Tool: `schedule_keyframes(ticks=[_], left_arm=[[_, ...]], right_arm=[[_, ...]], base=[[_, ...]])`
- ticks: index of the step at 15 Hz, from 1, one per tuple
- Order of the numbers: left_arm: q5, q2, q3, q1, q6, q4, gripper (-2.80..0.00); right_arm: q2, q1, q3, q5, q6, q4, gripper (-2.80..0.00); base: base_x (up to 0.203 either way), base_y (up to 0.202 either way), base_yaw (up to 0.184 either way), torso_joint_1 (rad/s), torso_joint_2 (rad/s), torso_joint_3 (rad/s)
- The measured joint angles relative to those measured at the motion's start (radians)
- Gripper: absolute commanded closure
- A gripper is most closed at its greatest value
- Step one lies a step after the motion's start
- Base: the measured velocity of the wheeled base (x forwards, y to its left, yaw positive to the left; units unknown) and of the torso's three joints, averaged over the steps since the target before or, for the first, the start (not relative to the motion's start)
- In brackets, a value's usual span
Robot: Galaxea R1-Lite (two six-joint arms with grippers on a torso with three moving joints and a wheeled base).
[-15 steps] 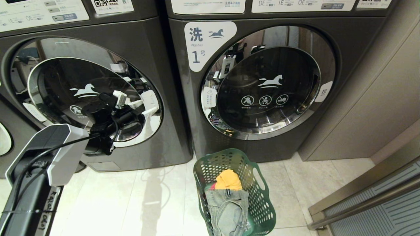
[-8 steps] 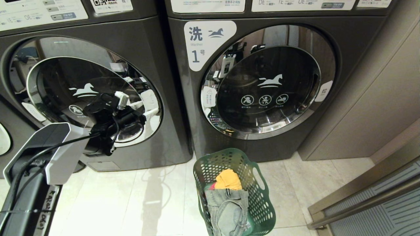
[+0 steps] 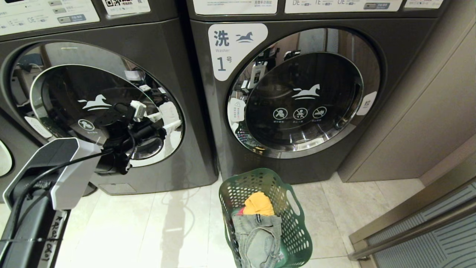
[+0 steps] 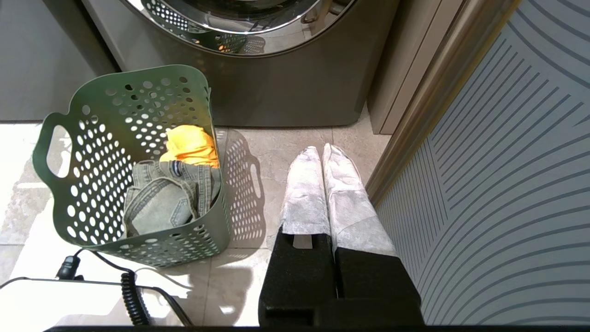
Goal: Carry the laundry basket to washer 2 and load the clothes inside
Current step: Open the lid of the washing machine
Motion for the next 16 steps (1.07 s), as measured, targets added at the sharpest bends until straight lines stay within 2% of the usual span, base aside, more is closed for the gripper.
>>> schedule_keyframes(ticks=[2, 9, 16], left_arm=[[-0.028, 0.006, -0.024, -0.004, -0.013, 0.0, -2.8], [-0.034, 0.016, -0.03, -0.033, -0.014, -0.002, -2.8], [-0.078, 0.018, -0.005, -0.041, -0.015, -0.048, -2.8]], right_arm=[[0.0, 0.0, 0.0, 0.0, 0.0, 0.0, 0.0], [0.0, 0.0, 0.0, 0.0, 0.0, 0.0, 0.0], [0.0, 0.0, 0.0, 0.0, 0.0, 0.0, 0.0]], base=[[0.0, 0.0, 0.0, 0.0, 0.0, 0.0], [0.0, 0.0, 0.0, 0.0, 0.0, 0.0], [0.0, 0.0, 0.0, 0.0, 0.0, 0.0]])
